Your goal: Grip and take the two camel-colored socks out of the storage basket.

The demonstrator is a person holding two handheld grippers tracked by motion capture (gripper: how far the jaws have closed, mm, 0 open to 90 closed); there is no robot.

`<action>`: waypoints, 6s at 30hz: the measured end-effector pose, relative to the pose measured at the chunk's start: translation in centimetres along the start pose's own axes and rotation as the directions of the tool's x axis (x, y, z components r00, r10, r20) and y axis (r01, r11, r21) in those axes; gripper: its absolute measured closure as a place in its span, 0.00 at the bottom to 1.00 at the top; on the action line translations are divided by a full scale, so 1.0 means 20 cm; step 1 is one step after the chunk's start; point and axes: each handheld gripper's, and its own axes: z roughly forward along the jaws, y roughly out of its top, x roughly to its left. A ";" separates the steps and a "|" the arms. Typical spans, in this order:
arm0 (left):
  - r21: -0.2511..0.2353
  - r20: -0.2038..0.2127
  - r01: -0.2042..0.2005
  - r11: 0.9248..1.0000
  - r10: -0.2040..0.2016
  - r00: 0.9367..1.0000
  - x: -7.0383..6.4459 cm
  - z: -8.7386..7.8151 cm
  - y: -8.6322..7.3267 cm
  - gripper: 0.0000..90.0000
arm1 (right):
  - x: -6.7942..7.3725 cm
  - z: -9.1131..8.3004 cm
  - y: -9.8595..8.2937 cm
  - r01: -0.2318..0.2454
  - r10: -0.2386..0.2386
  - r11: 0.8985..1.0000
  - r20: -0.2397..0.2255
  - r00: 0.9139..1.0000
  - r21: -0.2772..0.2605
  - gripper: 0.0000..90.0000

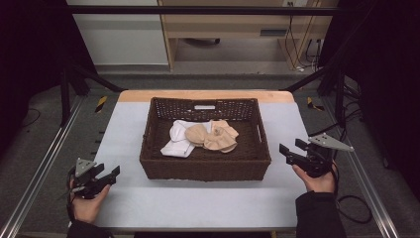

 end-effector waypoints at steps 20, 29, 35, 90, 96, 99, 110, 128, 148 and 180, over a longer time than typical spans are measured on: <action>0.008 -0.016 0.003 1.000 -0.003 1.000 0.00 0.01 -0.01 0.42 | 0.28 0.00 0.30 0.064 -0.068 0.996 -0.073 0.995 -0.059 0.39; 0.012 -0.012 -0.001 1.000 0.001 1.000 -0.01 0.01 -0.01 0.42 | 0.38 0.11 0.44 0.057 -0.062 0.997 -0.091 0.994 -0.054 0.39; 0.017 -0.004 -0.012 1.000 0.012 1.000 -0.02 0.02 -0.01 0.42 | 0.42 0.22 0.51 0.073 -0.075 0.997 -0.091 0.993 -0.025 0.37; 0.012 -0.001 -0.016 1.000 0.016 1.000 -0.01 0.02 -0.01 0.42 | 0.48 1.04 0.28 0.066 -0.057 0.958 -0.042 0.997 0.279 0.50; 0.014 0.000 -0.015 1.000 0.015 1.000 -0.01 0.02 -0.01 0.42 | 0.48 1.08 0.24 0.071 -0.060 0.928 -0.043 0.997 0.365 0.51; 0.013 -0.001 -0.015 1.000 0.015 1.000 -0.01 0.02 -0.01 0.42 | 0.48 1.10 0.22 0.089 -0.065 0.908 -0.072 0.995 0.410 0.51; 0.016 0.001 -0.014 1.000 0.014 1.000 -0.01 0.02 -0.01 0.42 | 0.49 1.10 0.20 0.083 -0.032 0.869 -0.113 0.993 0.487 0.81; 0.023 -0.002 -0.014 1.000 0.014 1.000 0.00 0.02 -0.01 0.42 | 0.53 0.78 0.48 0.117 -0.067 0.960 -0.197 0.978 0.255 0.96; 0.026 -0.007 -0.014 1.000 0.014 1.000 0.00 0.02 -0.01 0.42 | 0.69 0.25 0.63 0.193 -0.162 0.980 -0.367 0.916 0.050 0.96; 0.026 -0.007 -0.015 1.000 0.015 1.000 -0.01 0.02 -0.01 0.42 | 1.02 0.11 0.12 0.382 -0.241 0.915 -0.579 0.779 0.133 0.97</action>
